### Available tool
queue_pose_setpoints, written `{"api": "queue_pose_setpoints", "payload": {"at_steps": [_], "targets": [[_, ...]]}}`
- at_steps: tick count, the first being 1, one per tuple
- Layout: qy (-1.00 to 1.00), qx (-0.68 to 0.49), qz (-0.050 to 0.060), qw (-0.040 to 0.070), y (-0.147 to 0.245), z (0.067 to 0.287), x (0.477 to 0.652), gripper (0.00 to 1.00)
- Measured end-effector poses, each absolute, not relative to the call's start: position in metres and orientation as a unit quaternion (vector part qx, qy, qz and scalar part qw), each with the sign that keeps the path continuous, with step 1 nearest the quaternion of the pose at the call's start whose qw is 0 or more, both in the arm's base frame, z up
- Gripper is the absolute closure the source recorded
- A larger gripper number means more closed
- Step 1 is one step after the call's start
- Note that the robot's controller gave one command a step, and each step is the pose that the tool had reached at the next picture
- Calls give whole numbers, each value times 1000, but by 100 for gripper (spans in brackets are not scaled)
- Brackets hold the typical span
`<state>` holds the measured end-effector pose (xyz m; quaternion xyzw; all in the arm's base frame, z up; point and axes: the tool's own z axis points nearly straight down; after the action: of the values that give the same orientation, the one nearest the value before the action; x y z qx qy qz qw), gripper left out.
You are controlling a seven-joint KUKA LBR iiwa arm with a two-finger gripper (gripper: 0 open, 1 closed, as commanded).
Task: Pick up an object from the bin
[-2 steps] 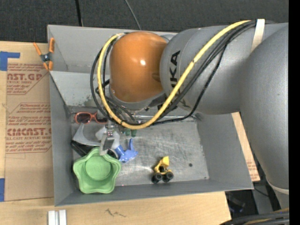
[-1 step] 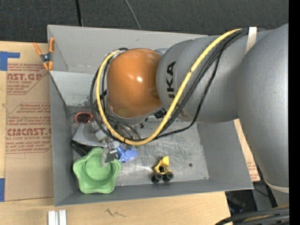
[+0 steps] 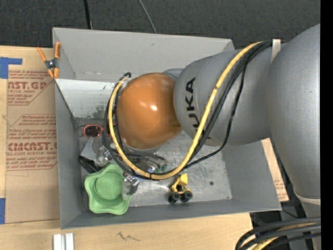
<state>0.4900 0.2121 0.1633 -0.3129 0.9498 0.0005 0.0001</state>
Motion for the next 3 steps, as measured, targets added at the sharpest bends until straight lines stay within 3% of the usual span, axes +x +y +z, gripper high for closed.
{"api": "queue_pose_setpoints", "payload": {"at_steps": [1,2,3], "targets": [[948,-318,1,0,229,147,486,0],[873,-488,1,13,234,104,497,0],[858,-513,-4,12,235,89,501,100]]}}
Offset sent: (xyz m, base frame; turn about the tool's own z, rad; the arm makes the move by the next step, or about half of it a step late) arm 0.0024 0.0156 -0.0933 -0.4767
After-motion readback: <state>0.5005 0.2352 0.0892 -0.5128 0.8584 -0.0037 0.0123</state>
